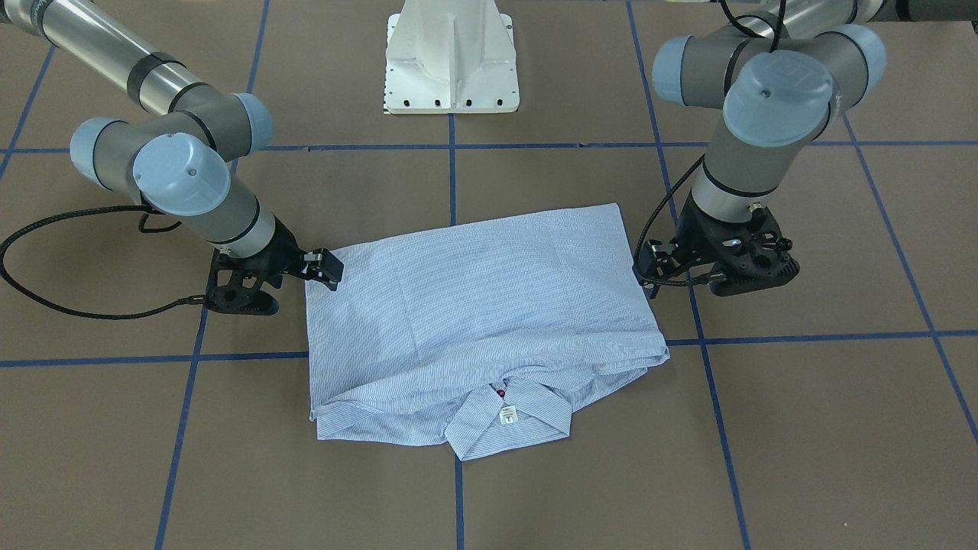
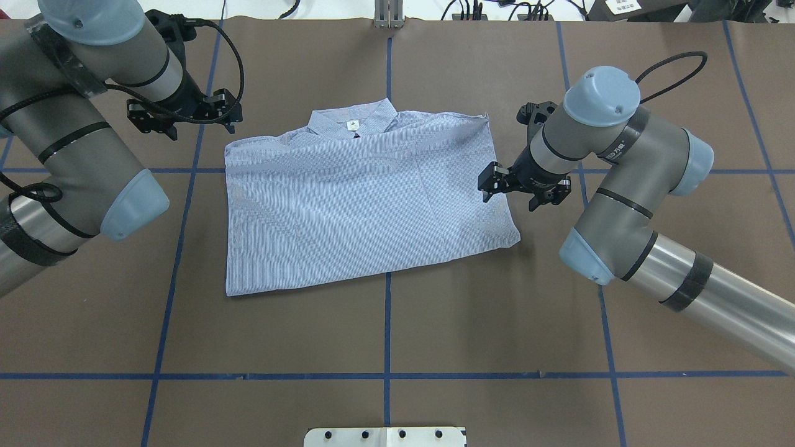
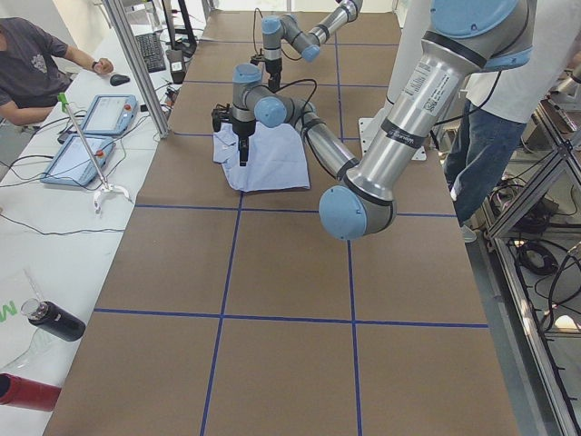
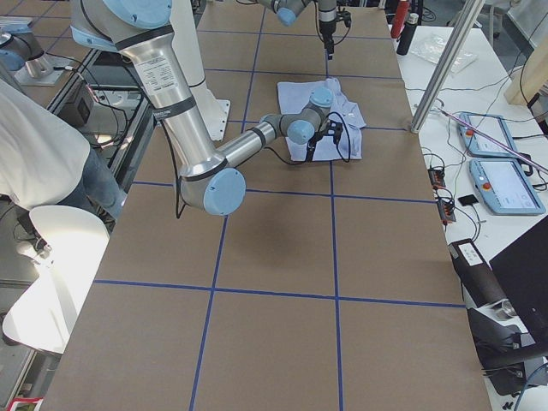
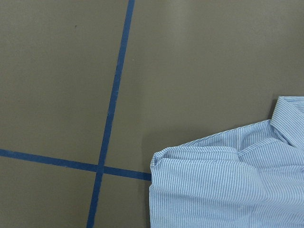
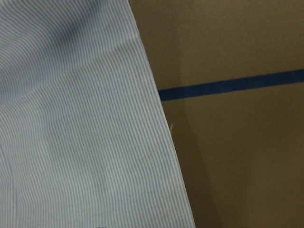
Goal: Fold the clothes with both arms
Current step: 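Move the right gripper down to the folded edge nearest the robot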
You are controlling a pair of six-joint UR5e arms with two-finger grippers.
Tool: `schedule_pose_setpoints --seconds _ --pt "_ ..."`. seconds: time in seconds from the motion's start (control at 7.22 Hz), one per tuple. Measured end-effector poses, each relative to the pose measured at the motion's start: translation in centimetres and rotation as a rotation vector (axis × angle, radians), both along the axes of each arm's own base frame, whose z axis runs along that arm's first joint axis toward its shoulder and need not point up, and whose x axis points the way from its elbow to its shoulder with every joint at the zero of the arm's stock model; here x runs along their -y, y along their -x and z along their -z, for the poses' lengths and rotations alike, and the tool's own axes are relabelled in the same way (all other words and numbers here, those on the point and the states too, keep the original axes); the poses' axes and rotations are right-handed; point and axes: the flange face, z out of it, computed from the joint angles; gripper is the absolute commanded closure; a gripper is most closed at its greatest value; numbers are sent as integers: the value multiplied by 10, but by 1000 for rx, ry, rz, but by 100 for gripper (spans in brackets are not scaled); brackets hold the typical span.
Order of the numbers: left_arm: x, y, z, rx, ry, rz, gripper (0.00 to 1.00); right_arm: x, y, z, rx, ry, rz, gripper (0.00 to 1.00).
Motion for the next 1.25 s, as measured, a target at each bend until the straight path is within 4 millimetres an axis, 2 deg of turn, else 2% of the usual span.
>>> schedule_pose_setpoints --seconds 0.28,0.42,0.55,1.25 --pt "-2 1 2 1 1 1 1 -12 9 -9 -10 12 26 55" --pt "-2 2 2 1 1 1 1 -14 11 -8 -8 13 31 82" --pt "-2 2 3 2 1 1 1 -16 10 -6 -3 12 33 100" --pt "-2 3 -1 6 6 4 2 -23 5 0 16 3 55 100"
